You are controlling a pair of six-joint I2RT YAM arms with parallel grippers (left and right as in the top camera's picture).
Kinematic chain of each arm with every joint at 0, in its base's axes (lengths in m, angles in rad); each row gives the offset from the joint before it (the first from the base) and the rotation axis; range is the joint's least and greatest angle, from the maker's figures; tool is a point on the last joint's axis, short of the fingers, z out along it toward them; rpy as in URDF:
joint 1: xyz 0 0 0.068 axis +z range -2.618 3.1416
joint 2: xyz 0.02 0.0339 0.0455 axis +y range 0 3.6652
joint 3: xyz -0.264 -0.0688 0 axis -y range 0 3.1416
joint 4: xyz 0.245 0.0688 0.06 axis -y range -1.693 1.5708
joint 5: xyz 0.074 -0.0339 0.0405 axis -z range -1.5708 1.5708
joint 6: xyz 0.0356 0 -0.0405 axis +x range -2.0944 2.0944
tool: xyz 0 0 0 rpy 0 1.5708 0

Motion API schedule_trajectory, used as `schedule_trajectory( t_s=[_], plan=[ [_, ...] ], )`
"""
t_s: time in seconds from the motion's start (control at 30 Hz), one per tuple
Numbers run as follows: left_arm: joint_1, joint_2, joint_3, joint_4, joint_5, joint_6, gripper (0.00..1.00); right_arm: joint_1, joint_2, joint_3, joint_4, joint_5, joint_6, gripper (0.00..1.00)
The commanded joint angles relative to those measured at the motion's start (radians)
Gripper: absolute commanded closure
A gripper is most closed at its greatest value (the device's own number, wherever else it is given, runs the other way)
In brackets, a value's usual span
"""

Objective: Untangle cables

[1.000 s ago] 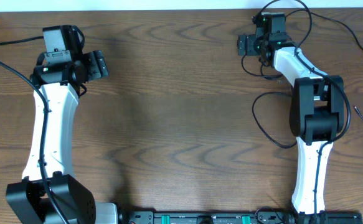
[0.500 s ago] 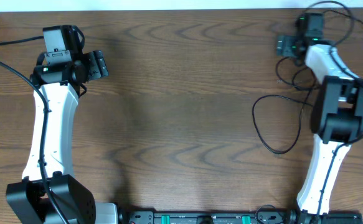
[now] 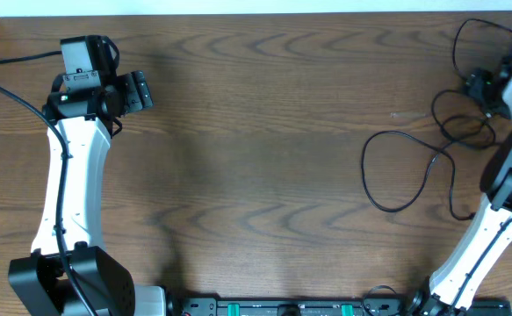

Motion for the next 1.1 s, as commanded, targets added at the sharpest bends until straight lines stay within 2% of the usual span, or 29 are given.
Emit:
schedule_trajectory(
  t_s=[0.0, 0.17, 0.43, 0.57, 0.6, 0.73, 0.9, 1.0, 1.07],
  plan=[
    [0.003, -0.014, -0.013, -0.004, -0.005, -0.005, 0.1, -0.06, 0.024, -0.035, -0.059, 0.042, -0.003, 0.15],
    [0.003, -0.014, -0.013, -0.004, -0.005, -0.005, 0.1, -0.082, -0.044, -0.035, -0.069, -0.089, -0.038, 0.19],
    [0.003, -0.014, -0.013, -0.004, -0.005, -0.005, 0.1, -0.006, -0.292, -0.035, -0.158, -0.106, -0.158, 0.18],
    [0.003, -0.014, -0.013, -0.004, -0.005, -0.005, 0.1, 0.047, -0.411, -0.035, -0.254, -0.106, -0.156, 0.14],
    [0.003, -0.014, -0.013, -0.004, -0.005, -0.005, 0.1, 0.059, -0.433, -0.035, -0.283, -0.106, -0.153, 0.09],
    [0.003, -0.014, -0.013, -0.004, -0.005, -0.005, 0.1, 0.104, -0.496, -0.035, -0.443, -0.102, -0.109, 0.01],
    [0.003, -0.014, -0.013, -0.003, -0.005, -0.005, 0.1, 0.156, -0.514, -0.038, -0.678, -0.109, -0.04, 0.01],
    [0.003, -0.014, -0.013, -0.004, -0.005, -0.005, 0.1, 0.171, -0.514, -0.045, -0.705, -0.237, -0.038, 0.01],
    [0.003, -0.014, -0.013, -0.004, -0.005, -0.005, 0.1, 0.177, -0.514, -0.05, -0.71, -0.245, -0.036, 0.01]
  ],
)
